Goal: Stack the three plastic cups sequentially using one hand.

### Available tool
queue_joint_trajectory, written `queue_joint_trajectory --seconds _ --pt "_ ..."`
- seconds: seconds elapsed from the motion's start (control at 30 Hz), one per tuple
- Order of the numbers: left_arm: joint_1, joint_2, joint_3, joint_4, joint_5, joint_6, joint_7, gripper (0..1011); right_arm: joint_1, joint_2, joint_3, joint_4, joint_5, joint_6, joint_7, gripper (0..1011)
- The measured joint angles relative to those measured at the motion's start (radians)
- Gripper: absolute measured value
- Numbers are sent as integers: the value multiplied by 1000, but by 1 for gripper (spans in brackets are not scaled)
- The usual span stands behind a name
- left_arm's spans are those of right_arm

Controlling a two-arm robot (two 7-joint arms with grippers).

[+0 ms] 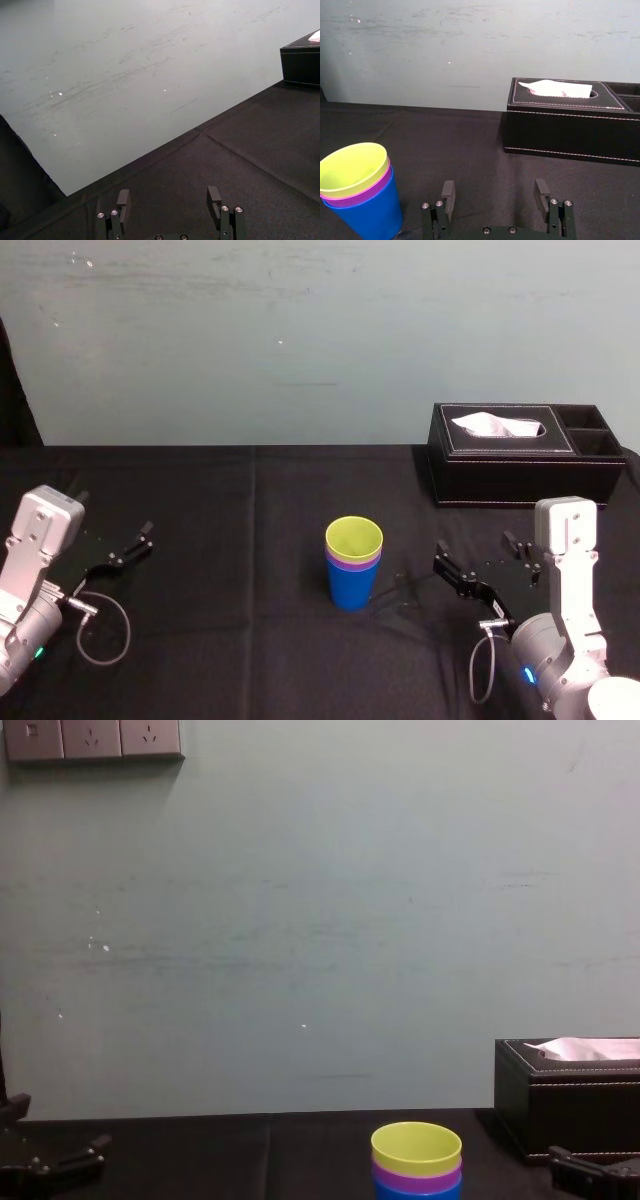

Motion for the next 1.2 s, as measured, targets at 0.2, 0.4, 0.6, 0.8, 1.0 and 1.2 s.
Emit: queue_joint_trajectory --seconds 0.2,0.4,0.6,0.8,1.0,1.2 --pt "0 0 0 0 0 0 0 1001 0 1 0 -1 0 1 0 1004" --pt "0 0 0 0 0 0 0 1000 1 1 0 -1 1 1 0 1004" --pt "0 0 0 0 0 0 0 1000 1 1 0 -1 1 1 0 1004" --pt "0 0 0 0 0 0 0 1000 1 1 0 -1 2 1 0 1004" --pt "0 0 0 0 0 0 0 1000 1 1 0 -1 2 1 0 1004" --pt "0 0 0 0 0 0 0 1000 1 1 0 -1 2 1 0 1004"
